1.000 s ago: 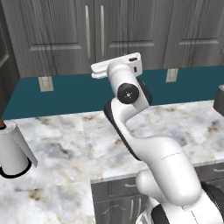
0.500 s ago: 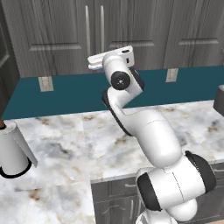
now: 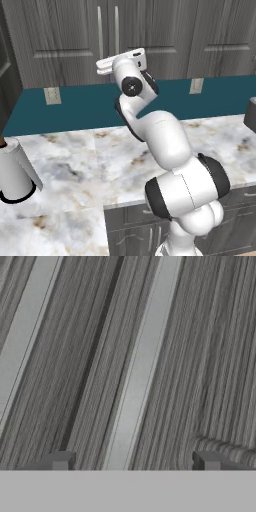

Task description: The dining table condiment station is running low on ketchup. Refill the condiment station by opening the cabinet and taking the ketchup from the cabinet and placing it on the dining table.

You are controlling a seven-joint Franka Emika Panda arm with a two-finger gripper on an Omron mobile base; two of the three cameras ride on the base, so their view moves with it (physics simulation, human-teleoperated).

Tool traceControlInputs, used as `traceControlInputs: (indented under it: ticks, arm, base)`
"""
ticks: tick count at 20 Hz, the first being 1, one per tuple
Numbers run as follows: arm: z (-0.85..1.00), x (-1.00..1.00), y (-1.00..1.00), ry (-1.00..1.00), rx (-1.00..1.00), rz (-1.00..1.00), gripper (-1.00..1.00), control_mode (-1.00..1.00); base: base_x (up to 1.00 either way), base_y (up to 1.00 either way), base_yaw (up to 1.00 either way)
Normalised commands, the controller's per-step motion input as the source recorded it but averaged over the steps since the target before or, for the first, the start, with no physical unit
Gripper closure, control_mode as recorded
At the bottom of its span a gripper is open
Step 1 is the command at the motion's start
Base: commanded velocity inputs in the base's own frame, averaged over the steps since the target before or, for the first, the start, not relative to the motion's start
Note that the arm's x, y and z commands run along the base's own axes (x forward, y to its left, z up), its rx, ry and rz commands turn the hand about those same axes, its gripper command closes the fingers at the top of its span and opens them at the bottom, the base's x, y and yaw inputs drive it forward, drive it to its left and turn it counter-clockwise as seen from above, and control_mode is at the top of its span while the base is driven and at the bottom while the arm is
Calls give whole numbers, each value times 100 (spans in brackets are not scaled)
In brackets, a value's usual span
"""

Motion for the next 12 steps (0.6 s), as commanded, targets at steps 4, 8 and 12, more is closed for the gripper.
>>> traceControlInputs:
  ticks: [4, 8, 12]
  arm:
    - [0, 69, 16, 0, 0, 0, -100, -100]
    - [0, 40, 1, 0, 0, 0, 100, -100]
    - [0, 1, 0, 0, 0, 0, 100, -100]
  base:
    - [0, 0, 0]
    - [0, 0, 0]
    - [0, 0, 0]
